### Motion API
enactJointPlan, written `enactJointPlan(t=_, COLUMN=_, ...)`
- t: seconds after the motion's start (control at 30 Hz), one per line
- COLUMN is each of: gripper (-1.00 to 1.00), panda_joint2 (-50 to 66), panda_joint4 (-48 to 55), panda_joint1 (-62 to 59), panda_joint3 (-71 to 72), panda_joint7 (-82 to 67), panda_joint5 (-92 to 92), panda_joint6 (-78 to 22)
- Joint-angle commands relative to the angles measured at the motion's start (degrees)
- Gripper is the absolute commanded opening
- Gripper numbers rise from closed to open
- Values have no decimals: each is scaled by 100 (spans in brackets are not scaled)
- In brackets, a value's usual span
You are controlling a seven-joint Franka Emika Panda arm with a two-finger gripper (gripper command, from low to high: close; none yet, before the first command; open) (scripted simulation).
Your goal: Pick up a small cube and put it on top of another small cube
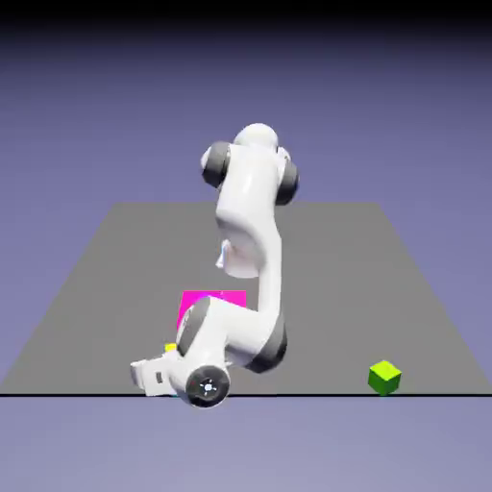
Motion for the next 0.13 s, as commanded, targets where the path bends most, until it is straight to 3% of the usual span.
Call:
enactJointPlan(t=0.0, gripper=-100, panda_joint2=-59, panda_joint4=-201, panda_joint1=10, panda_joint3=0, panda_joint7=25, panda_joint5=-13, panda_joint6=143)
enactJointPlan(t=0.03, gripper=100, panda_joint2=-59, panda_joint4=-201, panda_joint1=10, panda_joint3=0, panda_joint7=25, panda_joint5=-13, panda_joint6=143)
enactJointPlan(t=0.1, gripper=100, panda_joint2=2, panda_joint4=6, panda_joint1=0, panda_joint3=0, panda_joint7=-3, panda_joint5=-9, panda_joint6=-1)
